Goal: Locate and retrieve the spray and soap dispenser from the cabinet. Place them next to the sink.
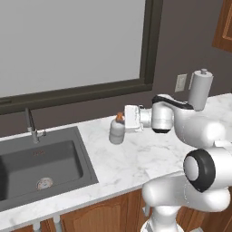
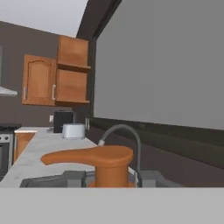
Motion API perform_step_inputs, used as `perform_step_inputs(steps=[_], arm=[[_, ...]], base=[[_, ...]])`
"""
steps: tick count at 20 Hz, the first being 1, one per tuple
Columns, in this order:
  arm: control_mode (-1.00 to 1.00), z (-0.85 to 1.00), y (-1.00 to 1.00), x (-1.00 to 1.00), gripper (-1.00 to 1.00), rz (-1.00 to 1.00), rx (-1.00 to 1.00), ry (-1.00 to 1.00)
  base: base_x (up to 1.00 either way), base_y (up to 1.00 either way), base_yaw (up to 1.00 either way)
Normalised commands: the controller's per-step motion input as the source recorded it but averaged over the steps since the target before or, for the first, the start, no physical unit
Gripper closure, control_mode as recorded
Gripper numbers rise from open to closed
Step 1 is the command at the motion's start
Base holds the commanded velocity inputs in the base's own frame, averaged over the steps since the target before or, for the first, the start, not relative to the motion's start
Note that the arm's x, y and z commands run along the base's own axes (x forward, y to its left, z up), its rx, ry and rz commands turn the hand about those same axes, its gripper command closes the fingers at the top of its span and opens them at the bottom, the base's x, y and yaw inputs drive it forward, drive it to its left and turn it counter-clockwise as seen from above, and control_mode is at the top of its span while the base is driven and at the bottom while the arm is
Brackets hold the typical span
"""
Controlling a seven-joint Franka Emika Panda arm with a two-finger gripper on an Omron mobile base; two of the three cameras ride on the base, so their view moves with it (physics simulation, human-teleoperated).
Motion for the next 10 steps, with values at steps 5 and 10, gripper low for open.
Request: perform_step_inputs(steps=[5, 10], arm=[[-1.0, -0.17, 0.15, 0.28, 1.0, 0.03, -0.02, -0.03], [-1.0, -0.3, 0.21, 0.29, 1.0, 0.0, -0.05, 0.01]], base=[[0.0, 0.0, 0.0], [0.0, 0.0, 0.0]])
